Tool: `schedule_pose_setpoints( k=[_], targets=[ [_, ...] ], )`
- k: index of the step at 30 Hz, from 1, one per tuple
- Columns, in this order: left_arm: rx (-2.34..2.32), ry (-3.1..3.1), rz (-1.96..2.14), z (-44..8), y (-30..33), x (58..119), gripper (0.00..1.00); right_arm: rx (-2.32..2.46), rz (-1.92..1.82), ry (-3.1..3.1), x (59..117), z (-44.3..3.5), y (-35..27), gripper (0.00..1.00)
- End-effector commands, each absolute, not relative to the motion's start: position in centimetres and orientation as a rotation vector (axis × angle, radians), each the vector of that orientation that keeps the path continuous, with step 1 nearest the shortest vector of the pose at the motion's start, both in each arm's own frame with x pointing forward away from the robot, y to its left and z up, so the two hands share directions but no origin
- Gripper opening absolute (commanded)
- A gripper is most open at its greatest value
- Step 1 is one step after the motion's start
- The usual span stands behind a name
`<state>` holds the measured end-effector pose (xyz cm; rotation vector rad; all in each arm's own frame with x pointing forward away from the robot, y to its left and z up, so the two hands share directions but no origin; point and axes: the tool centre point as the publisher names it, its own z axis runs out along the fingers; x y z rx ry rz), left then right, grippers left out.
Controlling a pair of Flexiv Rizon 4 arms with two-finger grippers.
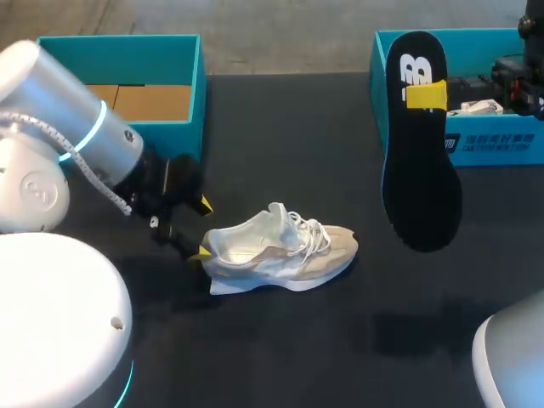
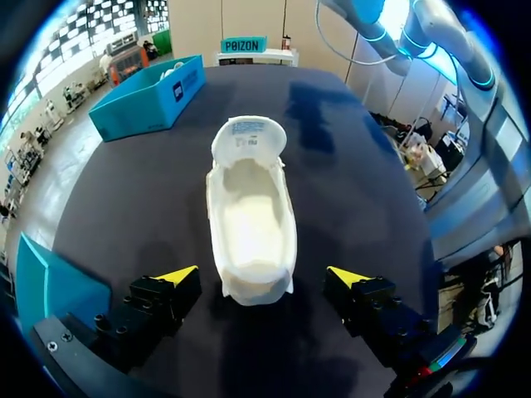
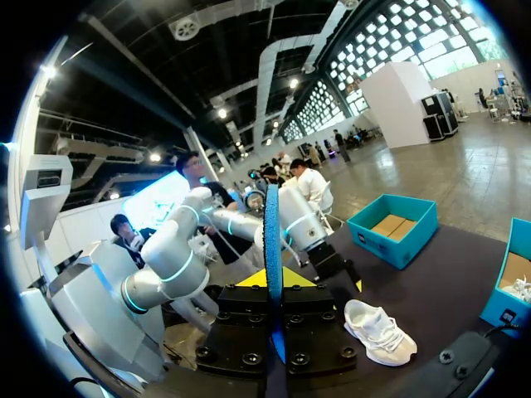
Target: Take the shoe out of the shoebox, open the shoe tongue, remove and reinsert the insole, then place the shoe into the shoebox
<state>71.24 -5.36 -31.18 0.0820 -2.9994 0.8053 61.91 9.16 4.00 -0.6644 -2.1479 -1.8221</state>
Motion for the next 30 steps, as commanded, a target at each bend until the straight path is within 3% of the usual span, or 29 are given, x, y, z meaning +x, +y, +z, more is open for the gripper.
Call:
schedule_pose_setpoints(
  k=[1,30],
  targets=[
    [0.084,-2.986,0.697,-30.3,-5.3,71.7,1.0,-0.663,-1.813,-2.15,62.3,4.1,9.4,0.0],
    [0.03,-3.083,0.441,-33.0,-11.2,75.6,1.0,-0.663,-1.813,-2.15,62.3,4.1,9.4,0.0]
  ],
)
